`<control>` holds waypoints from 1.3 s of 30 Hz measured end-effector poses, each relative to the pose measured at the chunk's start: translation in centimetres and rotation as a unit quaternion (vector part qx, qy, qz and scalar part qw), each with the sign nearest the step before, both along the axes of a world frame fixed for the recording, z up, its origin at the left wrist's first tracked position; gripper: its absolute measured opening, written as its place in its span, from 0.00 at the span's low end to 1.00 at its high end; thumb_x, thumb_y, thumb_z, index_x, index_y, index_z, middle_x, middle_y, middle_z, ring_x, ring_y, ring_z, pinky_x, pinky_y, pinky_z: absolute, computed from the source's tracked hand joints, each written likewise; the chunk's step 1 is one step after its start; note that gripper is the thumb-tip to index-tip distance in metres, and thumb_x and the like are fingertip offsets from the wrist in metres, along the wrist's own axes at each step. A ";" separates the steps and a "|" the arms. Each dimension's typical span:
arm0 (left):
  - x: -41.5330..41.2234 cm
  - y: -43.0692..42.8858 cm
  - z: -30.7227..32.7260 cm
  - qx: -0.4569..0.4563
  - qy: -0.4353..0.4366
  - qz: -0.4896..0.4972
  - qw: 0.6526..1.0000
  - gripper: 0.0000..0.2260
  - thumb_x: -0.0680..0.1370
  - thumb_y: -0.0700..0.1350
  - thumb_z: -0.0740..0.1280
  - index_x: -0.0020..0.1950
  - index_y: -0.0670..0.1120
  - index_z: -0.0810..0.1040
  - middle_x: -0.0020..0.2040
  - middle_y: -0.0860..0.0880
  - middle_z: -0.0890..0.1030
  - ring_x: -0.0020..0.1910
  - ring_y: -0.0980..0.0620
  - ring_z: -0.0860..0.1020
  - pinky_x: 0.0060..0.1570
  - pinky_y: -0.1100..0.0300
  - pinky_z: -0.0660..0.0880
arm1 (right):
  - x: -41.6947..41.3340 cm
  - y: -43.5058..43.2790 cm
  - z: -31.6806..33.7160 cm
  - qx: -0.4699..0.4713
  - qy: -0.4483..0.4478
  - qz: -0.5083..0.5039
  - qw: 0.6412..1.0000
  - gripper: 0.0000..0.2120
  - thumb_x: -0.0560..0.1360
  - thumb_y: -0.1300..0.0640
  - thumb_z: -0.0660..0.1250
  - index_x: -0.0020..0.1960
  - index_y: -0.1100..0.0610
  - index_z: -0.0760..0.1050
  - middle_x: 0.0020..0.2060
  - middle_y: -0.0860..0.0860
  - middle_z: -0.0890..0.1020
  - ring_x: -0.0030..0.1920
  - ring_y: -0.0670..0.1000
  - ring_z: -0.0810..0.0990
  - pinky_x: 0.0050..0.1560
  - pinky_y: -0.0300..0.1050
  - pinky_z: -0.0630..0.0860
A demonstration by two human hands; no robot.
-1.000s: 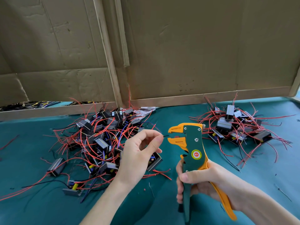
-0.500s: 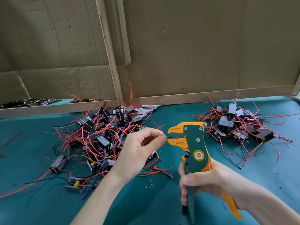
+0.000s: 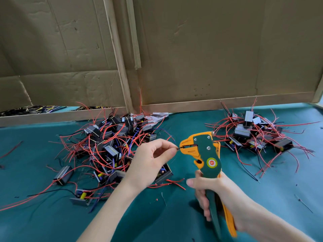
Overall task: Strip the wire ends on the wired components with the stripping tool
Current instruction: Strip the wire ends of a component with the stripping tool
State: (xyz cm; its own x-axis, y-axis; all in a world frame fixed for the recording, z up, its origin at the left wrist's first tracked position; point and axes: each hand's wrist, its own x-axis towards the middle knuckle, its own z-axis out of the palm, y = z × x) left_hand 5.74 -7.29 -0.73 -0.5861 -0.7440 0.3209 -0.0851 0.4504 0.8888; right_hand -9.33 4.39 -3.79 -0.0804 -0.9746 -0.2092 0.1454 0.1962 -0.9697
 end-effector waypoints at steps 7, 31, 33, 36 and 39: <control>-2.2 -0.7 1.9 -0.100 0.003 0.087 0.991 0.05 0.77 0.41 0.69 0.42 0.49 0.80 0.35 0.59 0.80 0.35 0.62 0.74 0.40 0.71 0.69 | -0.8 -0.9 0.7 0.048 -0.190 0.026 0.980 0.05 0.60 0.62 0.74 0.35 0.62 0.80 0.34 0.64 0.79 0.35 0.63 0.81 0.39 0.56 0.81; -2.5 -1.5 7.0 -0.049 0.073 -0.028 0.996 0.07 0.84 0.46 0.54 0.46 0.54 0.64 0.41 0.42 0.81 0.34 0.42 0.84 0.31 0.49 0.81 | -4.0 -2.4 -0.6 0.078 -0.310 -0.051 0.946 0.08 0.65 0.62 0.67 0.33 0.68 0.79 0.38 0.65 0.81 0.38 0.64 0.83 0.40 0.59 0.82; -0.1 -1.9 6.1 0.007 0.091 0.003 0.996 0.05 0.83 0.46 0.54 0.48 0.51 0.64 0.41 0.44 0.82 0.35 0.40 0.84 0.29 0.52 0.80 | -4.0 -2.5 -0.6 0.078 -0.304 -0.051 0.948 0.08 0.65 0.62 0.67 0.32 0.67 0.80 0.38 0.65 0.81 0.38 0.64 0.83 0.41 0.59 0.82; 2.2 -2.3 4.2 0.154 0.131 0.045 0.978 0.06 0.83 0.46 0.54 0.49 0.45 0.65 0.40 0.45 0.83 0.38 0.38 0.83 0.31 0.55 0.80 | -4.0 -2.5 -0.5 0.077 -0.302 -0.054 0.949 0.07 0.63 0.62 0.68 0.34 0.67 0.79 0.38 0.65 0.81 0.37 0.64 0.83 0.40 0.59 0.82; 3.2 -1.8 1.9 0.293 0.156 0.051 0.942 0.05 0.83 0.41 0.55 0.48 0.42 0.66 0.37 0.43 0.82 0.40 0.39 0.83 0.35 0.56 0.81 | -4.1 -2.5 -0.4 0.073 -0.302 -0.066 0.948 0.07 0.65 0.63 0.67 0.40 0.66 0.75 0.38 0.66 0.80 0.37 0.64 0.83 0.40 0.60 0.81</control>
State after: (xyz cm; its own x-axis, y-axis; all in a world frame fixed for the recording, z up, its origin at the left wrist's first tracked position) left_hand 8.90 -9.05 1.19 -0.4481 -0.8938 -0.0182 0.2045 -0.1223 0.9712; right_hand -13.44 1.90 -4.19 -0.0218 -0.9212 -0.3885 0.6985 0.2639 -0.6651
